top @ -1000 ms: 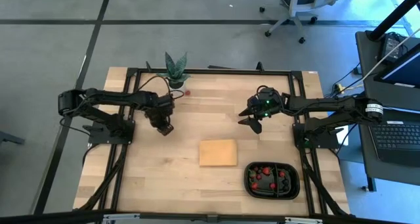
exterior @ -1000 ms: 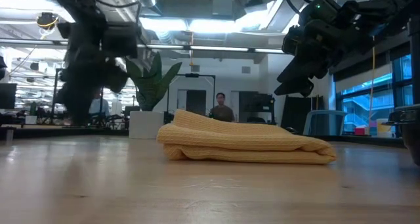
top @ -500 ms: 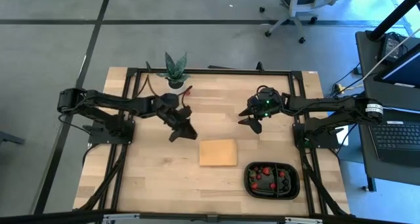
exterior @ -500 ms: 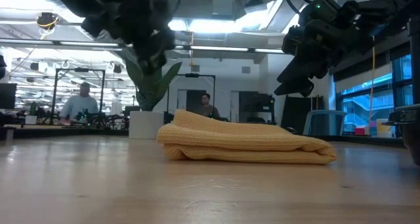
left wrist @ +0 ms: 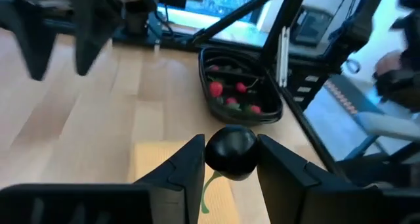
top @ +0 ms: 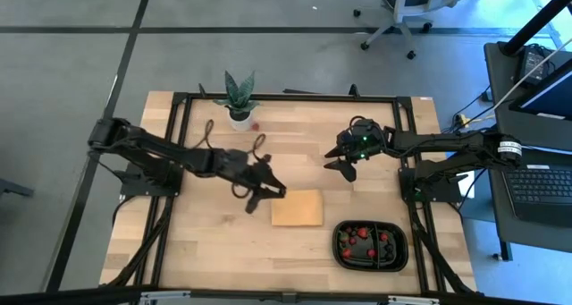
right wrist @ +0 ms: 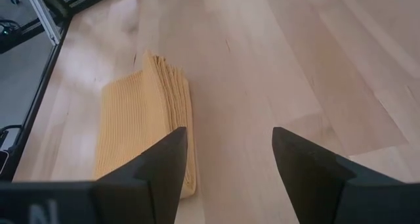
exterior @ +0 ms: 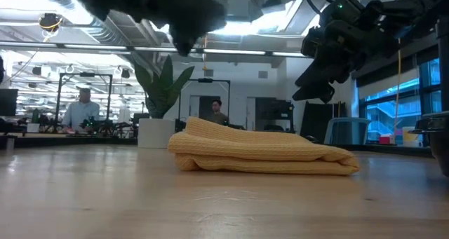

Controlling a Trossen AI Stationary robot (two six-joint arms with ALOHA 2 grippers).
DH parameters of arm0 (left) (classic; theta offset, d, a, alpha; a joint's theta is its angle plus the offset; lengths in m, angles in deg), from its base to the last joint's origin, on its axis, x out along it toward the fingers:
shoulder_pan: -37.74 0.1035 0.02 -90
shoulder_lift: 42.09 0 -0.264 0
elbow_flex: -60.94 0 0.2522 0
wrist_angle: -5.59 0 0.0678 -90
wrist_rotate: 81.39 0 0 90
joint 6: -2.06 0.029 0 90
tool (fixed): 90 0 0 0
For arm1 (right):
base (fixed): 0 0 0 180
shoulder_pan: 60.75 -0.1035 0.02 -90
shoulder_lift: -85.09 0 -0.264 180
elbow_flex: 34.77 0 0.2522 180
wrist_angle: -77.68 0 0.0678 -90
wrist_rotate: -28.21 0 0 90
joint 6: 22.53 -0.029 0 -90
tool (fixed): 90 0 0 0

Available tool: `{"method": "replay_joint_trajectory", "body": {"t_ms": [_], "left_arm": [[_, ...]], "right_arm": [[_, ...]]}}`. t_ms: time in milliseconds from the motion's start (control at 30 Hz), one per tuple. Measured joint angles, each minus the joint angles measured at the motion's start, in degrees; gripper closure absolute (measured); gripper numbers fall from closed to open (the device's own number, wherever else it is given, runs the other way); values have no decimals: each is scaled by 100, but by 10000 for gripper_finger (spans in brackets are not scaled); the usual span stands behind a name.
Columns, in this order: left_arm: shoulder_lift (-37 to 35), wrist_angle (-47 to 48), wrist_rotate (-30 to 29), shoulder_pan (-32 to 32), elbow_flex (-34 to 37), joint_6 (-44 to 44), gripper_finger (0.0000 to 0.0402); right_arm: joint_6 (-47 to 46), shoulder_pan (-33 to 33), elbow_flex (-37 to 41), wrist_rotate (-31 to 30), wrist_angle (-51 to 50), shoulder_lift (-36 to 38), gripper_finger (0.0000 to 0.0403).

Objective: Pick and placing Produce into tupperware
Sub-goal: Put the black cherry into the black container

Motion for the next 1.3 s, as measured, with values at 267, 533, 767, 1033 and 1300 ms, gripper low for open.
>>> {"method": "replay_joint_trajectory", "body": {"t_ms": [267, 533, 767, 1033, 1300], "left_arm": [[1647, 86, -117, -301, -1500, 779, 282], [3022, 86, -105, -525, -3026, 1431, 284], [4070, 108, -102, -613, -4104, 1704, 282], [4936, 149, -98, -609, -4925, 1702, 282], [5373, 291, -91, -630, -5294, 1698, 286]], "right_arm": [[-46, -1, 0, 2, 48, 1, 178], [-54, -1, 0, 2, 22, 1, 178], [-56, -1, 0, 2, 6, 1, 178], [-52, -1, 0, 2, -93, 0, 178], [-48, 1, 132, 2, -81, 2, 178]]}}
